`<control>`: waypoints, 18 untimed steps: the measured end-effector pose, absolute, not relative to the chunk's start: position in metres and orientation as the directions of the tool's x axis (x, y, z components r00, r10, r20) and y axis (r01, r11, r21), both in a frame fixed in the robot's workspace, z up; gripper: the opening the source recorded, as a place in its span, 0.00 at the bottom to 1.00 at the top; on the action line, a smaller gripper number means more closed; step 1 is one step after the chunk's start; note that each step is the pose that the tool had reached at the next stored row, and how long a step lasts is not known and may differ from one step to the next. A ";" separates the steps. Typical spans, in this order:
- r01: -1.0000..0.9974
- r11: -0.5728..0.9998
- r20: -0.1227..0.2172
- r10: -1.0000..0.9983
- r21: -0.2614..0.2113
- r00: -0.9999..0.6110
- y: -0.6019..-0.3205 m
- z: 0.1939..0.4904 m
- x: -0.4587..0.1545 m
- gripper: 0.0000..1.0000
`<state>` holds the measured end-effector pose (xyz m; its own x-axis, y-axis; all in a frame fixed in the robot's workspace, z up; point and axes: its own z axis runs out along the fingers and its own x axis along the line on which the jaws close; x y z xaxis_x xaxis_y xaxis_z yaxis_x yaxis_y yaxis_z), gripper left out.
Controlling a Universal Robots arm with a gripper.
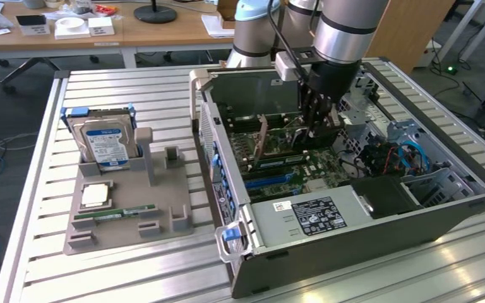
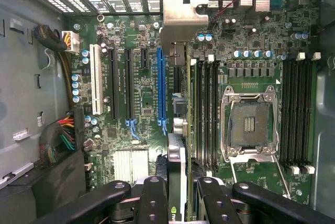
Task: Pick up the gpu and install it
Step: 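Insert the gpu into the slot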
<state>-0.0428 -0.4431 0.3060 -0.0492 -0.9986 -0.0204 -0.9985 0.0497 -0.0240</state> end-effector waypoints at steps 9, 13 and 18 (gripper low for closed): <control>-0.998 0.050 -0.020 -0.999 -0.024 -0.049 -0.443 0.306 -0.043 0.27; -0.998 0.050 -0.020 -0.999 -0.024 -0.049 -0.443 0.302 -0.043 0.27; -0.998 0.050 -0.020 -0.999 -0.024 -0.049 -0.443 0.298 -0.044 0.27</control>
<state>-0.0435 -0.4431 0.2983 -0.0492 -0.9986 -0.0204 -0.9985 0.0497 -0.0241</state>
